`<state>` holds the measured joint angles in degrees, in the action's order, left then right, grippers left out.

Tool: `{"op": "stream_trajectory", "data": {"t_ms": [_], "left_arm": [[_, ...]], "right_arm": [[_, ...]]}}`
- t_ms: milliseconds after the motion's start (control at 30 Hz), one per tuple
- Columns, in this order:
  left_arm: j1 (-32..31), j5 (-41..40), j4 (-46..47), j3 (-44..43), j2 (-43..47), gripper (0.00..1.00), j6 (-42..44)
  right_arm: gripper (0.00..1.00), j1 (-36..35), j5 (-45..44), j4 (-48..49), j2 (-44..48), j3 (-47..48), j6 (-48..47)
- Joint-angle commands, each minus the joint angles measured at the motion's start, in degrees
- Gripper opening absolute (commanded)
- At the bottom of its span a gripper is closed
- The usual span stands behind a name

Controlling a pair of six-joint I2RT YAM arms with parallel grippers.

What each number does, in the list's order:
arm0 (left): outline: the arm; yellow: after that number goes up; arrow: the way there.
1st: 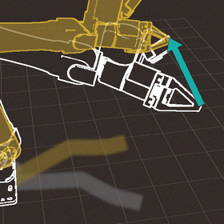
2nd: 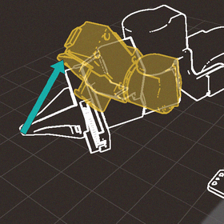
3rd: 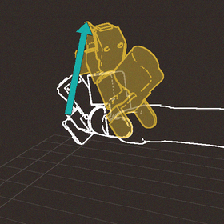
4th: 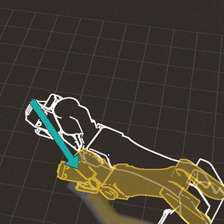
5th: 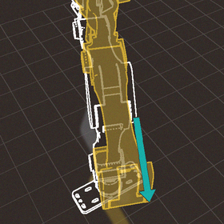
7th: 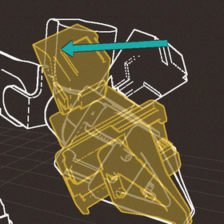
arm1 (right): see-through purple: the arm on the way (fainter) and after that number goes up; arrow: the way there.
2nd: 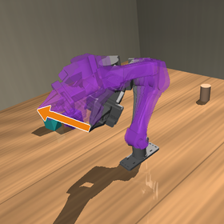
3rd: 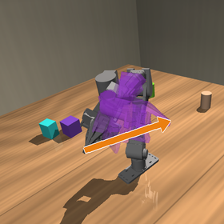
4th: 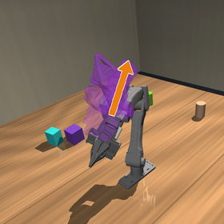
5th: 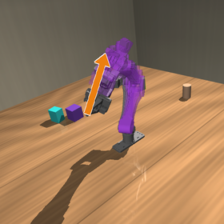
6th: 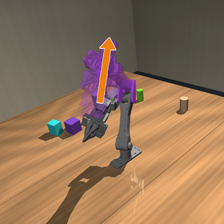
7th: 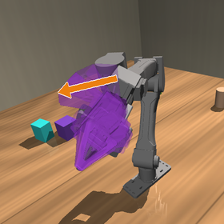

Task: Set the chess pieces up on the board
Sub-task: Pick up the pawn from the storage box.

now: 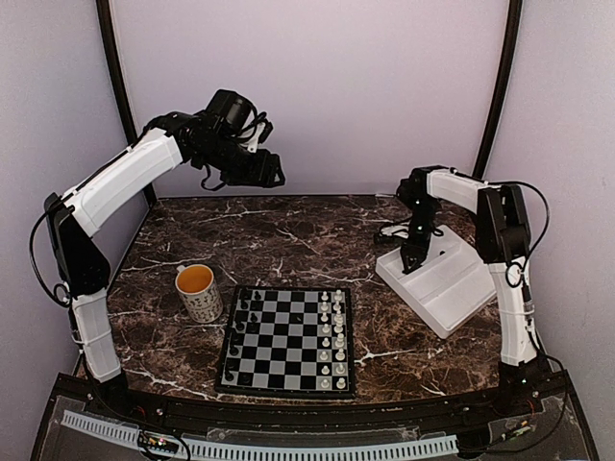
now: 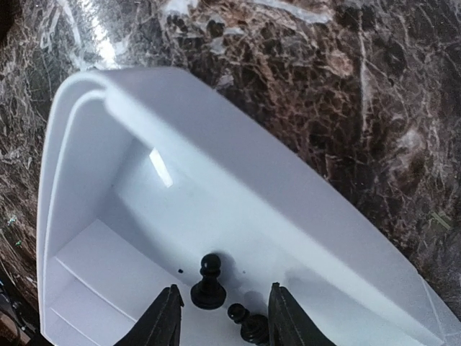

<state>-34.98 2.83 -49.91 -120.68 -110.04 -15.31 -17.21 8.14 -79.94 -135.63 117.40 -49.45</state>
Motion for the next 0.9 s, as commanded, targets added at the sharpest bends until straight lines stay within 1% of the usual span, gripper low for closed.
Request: {"op": "stream_trajectory", "data": {"t_ms": [0, 100, 300, 433, 500, 600, 700, 867], "left_arm": [[0.4, 0.8, -1.1, -1.1, 0.4, 0.69, 1.1], [0.4, 0.8, -1.4, -1.0, 0.5, 0.69, 1.3], [0.4, 0.7, -1.8, -0.5, 0.9, 0.68, 2.3], [0.5, 0.6, -1.5, 0.7, 1.8, 0.68, 2.8], [0.6, 0.7, -1.1, 1.4, 2.1, 0.69, 2.9], [0.8, 1.1, -0.7, 1.9, 2.4, 0.68, 2.8], [1.0, 1.1, -0.6, 2.1, 2.8, 0.68, 2.5], [1.0, 1.2, 0.1, 2.8, 3.3, 0.67, 1.7]], "right_arm": [[0.43, -1.6, -0.9, -1.4, 0.7, -0.4, 2.9], [0.42, -1.7, -3.3, -1.4, -0.9, 1.0, 5.3], [0.42, -2.1, -7.8, -1.4, 0.3, -2.3, 5.9], [0.4, -2.3, -12.4, -1.4, 0.5, -2.5, 7.8], [0.38, -2.3, -13.7, -1.4, 0.2, -2.3, 8.6], [0.32, -2.3, -14.5, -1.4, 0.0, -2.2, 9.5], [0.29, -2.3, -14.7, -1.4, 0.3, -2.8, 10.5], [0.21, -2.3, -13.9, -1.3, 1.3, -4.5, 10.8]]}}
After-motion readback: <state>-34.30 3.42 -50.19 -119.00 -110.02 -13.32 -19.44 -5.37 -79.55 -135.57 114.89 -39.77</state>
